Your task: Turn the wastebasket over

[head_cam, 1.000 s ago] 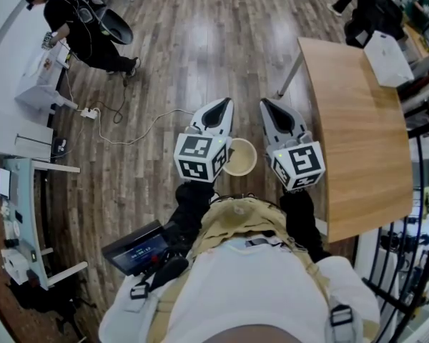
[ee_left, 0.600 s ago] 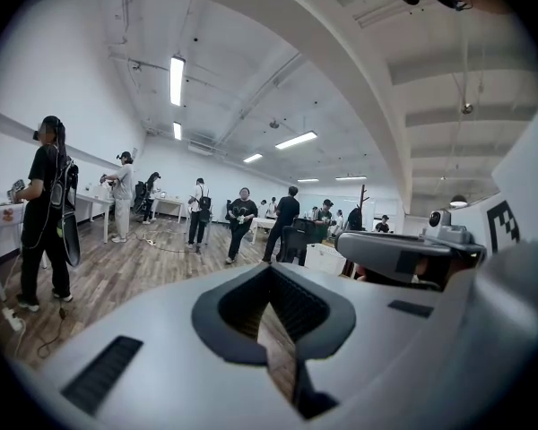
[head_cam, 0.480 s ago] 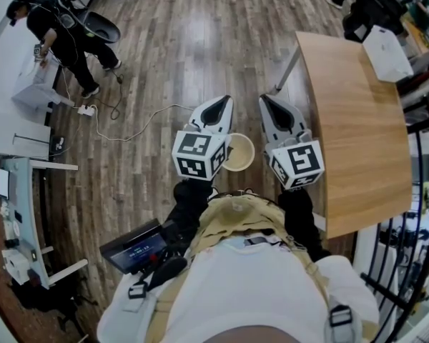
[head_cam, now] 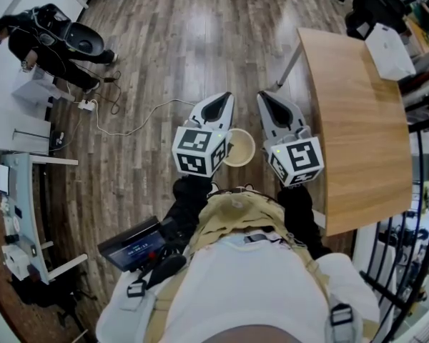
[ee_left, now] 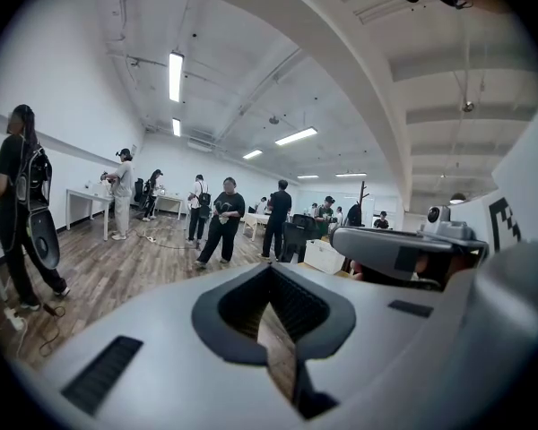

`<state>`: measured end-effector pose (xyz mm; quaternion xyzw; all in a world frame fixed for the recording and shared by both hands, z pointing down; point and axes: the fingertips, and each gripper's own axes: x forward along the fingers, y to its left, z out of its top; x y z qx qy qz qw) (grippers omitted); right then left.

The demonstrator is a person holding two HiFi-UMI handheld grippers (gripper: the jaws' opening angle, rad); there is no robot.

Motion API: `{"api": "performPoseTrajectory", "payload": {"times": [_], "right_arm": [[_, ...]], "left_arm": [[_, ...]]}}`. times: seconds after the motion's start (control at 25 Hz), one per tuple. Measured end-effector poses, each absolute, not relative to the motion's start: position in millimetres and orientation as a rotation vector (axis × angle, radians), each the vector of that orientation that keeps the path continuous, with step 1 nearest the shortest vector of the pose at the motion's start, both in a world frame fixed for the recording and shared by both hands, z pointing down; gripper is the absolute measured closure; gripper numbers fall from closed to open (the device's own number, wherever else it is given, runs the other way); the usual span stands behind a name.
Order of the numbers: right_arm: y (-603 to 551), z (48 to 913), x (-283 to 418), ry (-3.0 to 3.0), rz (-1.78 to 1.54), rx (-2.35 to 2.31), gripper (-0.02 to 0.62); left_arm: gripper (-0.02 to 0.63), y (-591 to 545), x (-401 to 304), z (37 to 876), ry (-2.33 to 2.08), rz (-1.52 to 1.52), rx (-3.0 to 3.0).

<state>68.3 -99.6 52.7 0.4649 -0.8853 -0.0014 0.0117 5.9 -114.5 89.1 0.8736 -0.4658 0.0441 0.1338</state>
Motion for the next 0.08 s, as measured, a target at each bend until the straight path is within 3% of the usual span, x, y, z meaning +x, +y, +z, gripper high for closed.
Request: {"api": "performPoseTrajectory", "payload": {"times": [0.08], "right_arm": [[-100.2,52.8,67.3,-2.760,-0.001,1.445,0.574]], "left_arm": [[0.604,-115.3,5.3,88.6,-1.350,0.128,2.533]]}}
